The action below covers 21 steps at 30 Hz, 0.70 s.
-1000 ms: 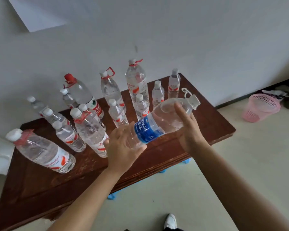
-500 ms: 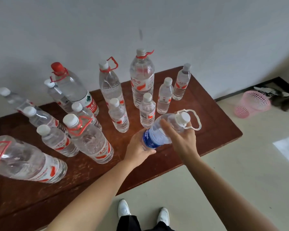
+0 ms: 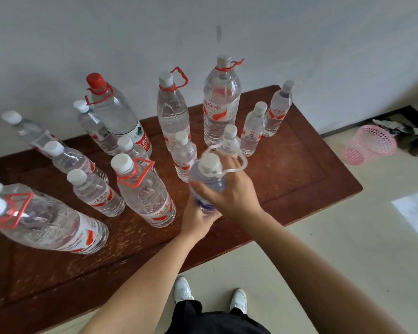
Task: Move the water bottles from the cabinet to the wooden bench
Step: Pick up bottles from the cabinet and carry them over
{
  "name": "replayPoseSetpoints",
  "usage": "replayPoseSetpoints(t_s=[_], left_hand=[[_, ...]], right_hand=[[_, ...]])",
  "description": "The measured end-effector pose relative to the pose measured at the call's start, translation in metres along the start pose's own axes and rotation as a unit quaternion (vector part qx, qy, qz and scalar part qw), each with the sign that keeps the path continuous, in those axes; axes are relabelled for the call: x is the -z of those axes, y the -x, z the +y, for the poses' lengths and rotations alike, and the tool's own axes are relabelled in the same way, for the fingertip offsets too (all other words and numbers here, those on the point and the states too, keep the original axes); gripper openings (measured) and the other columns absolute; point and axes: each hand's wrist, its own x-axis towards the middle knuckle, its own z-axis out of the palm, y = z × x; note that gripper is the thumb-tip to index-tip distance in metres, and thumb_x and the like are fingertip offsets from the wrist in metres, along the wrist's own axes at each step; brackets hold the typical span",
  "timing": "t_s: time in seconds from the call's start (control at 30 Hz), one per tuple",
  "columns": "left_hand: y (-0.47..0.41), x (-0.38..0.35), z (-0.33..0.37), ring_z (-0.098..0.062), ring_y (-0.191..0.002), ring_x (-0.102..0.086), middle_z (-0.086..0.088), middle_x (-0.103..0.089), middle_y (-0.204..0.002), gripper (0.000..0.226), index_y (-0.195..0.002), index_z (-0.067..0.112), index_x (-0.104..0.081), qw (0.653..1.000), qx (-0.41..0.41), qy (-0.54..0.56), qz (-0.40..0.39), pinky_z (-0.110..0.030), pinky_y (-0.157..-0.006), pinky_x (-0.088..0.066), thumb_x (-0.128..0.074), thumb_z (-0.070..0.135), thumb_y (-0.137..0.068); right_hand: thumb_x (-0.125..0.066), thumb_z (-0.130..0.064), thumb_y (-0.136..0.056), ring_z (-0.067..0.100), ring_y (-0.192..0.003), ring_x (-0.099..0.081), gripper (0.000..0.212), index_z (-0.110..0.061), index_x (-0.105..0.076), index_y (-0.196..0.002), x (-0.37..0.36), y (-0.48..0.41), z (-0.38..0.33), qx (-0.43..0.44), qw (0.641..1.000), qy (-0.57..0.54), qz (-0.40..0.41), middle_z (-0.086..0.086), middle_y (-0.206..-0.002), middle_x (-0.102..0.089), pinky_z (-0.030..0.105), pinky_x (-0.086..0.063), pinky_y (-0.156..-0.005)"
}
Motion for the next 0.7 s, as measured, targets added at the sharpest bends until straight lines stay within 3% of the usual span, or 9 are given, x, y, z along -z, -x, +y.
replayPoseSetpoints(t_s=[0.1, 0.2, 0.33, 0.5, 0.7], left_hand=[[0.004, 0.005, 0.001, 0.002, -0.121, -0.058, 0.02, -0.061, -0.128, 0.062, -0.137, 0.017, -0.052, 0.999, -0.011, 0.005, 0.031, -0.015, -0.096, -0.045, -0.075, 0.032, -0.082], [0.001, 0.009, 0.001, 0.011, -0.118, -0.056, 0.02, -0.061, -0.127, 0.069, -0.14, 0.016, -0.05, 1.0, -0.008, 0.012, 0.02, -0.009, -0.093, -0.045, -0.083, 0.022, -0.08], [-0.003, 0.003, 0.0, -0.004, -0.114, -0.064, 0.01, -0.067, -0.125, 0.084, -0.14, 0.028, -0.048, 0.999, 0.007, 0.034, -0.006, -0.031, -0.096, -0.055, -0.091, 0.036, -0.068], [-0.007, 0.005, -0.005, -0.003, -0.119, -0.062, 0.011, -0.064, -0.13, 0.085, -0.144, 0.028, -0.043, 1.0, 0.0, 0.013, -0.028, -0.031, -0.098, -0.054, -0.087, 0.037, -0.072], [-0.004, 0.005, -0.004, 0.01, -0.115, -0.058, 0.015, -0.06, -0.129, 0.085, -0.146, 0.024, -0.039, 1.0, 0.0, -0.009, -0.03, -0.008, -0.091, -0.047, -0.085, 0.037, -0.076]], right_hand=[[-0.071, -0.066, -0.078, 0.016, -0.123, -0.055, 0.07, -0.038, -0.043, -0.137, -0.02, -0.009, -0.016, 0.034, 0.999, 0.016, -0.04, -0.006, -0.136, -0.057, 0.037, -0.051, -0.095], [-0.069, -0.067, -0.078, 0.015, -0.124, -0.054, 0.073, -0.036, -0.044, -0.139, -0.024, -0.014, -0.013, 0.031, 0.998, 0.008, -0.046, -0.003, -0.137, -0.057, 0.032, -0.048, -0.095], [-0.07, -0.065, -0.079, 0.018, -0.118, -0.061, 0.072, -0.026, -0.049, -0.135, -0.005, -0.013, 0.014, -0.001, 0.998, -0.06, -0.001, -0.001, -0.127, -0.063, 0.045, -0.054, -0.095], [-0.072, -0.06, -0.08, 0.016, -0.12, -0.057, 0.065, -0.036, -0.043, -0.133, -0.01, -0.009, 0.006, 0.003, 0.999, -0.05, 0.021, 0.0, -0.131, -0.058, 0.046, -0.054, -0.095], [-0.075, -0.056, -0.08, 0.015, -0.122, -0.056, 0.065, -0.038, -0.042, -0.134, -0.009, -0.006, 0.011, -0.004, 0.997, -0.073, 0.029, -0.005, -0.132, -0.057, 0.047, -0.052, -0.098]])
